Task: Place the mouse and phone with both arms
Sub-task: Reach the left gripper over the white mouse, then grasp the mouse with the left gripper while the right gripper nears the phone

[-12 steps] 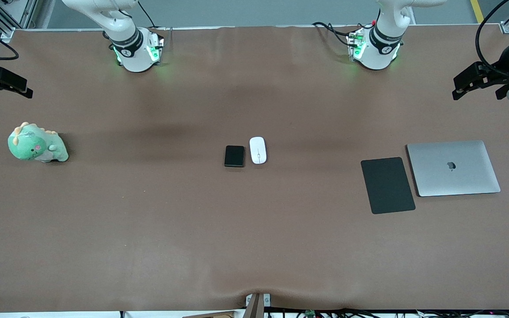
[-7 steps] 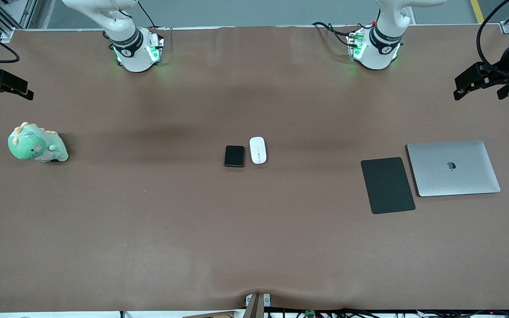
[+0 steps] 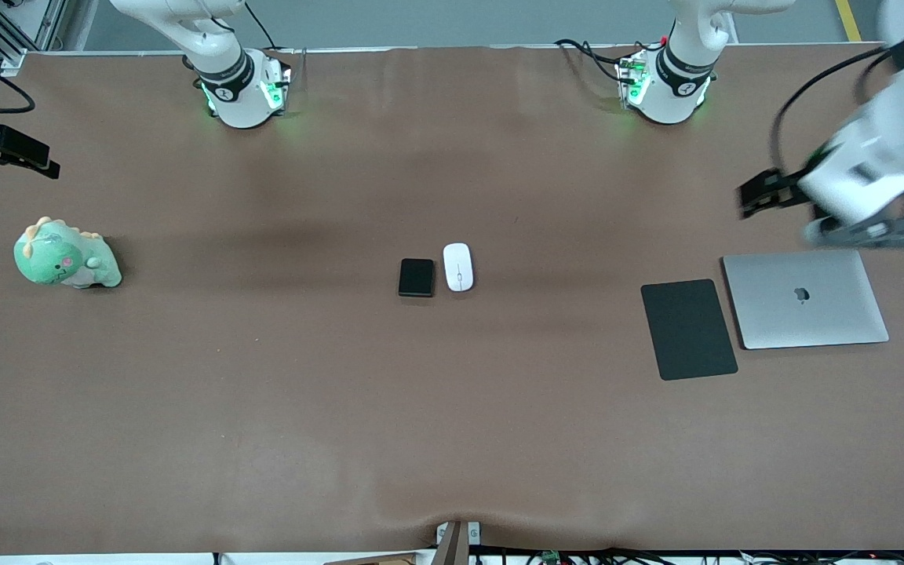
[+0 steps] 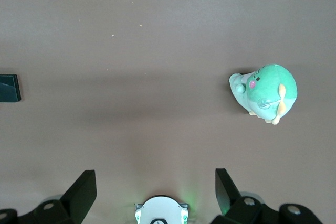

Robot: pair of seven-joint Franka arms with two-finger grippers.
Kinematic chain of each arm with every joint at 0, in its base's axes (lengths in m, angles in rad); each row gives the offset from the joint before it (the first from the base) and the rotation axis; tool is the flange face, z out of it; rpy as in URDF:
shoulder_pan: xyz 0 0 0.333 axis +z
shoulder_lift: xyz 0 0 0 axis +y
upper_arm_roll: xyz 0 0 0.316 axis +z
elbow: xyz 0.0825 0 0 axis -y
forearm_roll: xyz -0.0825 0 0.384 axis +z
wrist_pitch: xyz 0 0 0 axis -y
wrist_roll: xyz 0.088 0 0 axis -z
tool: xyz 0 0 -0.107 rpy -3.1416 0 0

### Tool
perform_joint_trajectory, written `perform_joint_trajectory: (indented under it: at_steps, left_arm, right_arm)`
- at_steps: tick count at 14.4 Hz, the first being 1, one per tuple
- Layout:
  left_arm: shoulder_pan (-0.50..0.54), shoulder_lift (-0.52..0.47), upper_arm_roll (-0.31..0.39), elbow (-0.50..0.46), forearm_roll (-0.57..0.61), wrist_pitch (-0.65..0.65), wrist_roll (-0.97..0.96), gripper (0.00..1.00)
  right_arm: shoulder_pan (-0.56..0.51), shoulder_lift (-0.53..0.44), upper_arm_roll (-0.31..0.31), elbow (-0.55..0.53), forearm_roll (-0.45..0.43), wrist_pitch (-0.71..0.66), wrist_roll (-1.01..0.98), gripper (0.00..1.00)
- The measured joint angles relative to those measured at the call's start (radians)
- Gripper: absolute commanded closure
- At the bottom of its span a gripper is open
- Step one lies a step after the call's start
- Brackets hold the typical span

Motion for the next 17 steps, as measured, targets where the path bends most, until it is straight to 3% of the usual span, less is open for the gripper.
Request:
perform_joint_trajectory:
  at_steps: [7, 13, 17]
  left_arm:
    - [-0.340, 0.233, -0.027, -0.065, 0.001, 0.286, -0.381, 0.00]
    - [-0.509, 0.430, -0.041, -0.079, -0.002, 0.531, -0.634, 0.00]
    - [-0.563, 0.523, -0.041, -0.079, -0.001, 0.656, -0.682, 0.00]
  right_arm:
    - [0.002, 0.059, 0.000, -0.001, 0.000, -0.026, 0.000, 0.00]
    - [0.022, 0.138, 0.005, -0.001, 0.005, -0.029, 0.000, 0.00]
    - [0.063, 0.175, 0.007, -0.004, 0.020, -0.029, 0.006, 0.00]
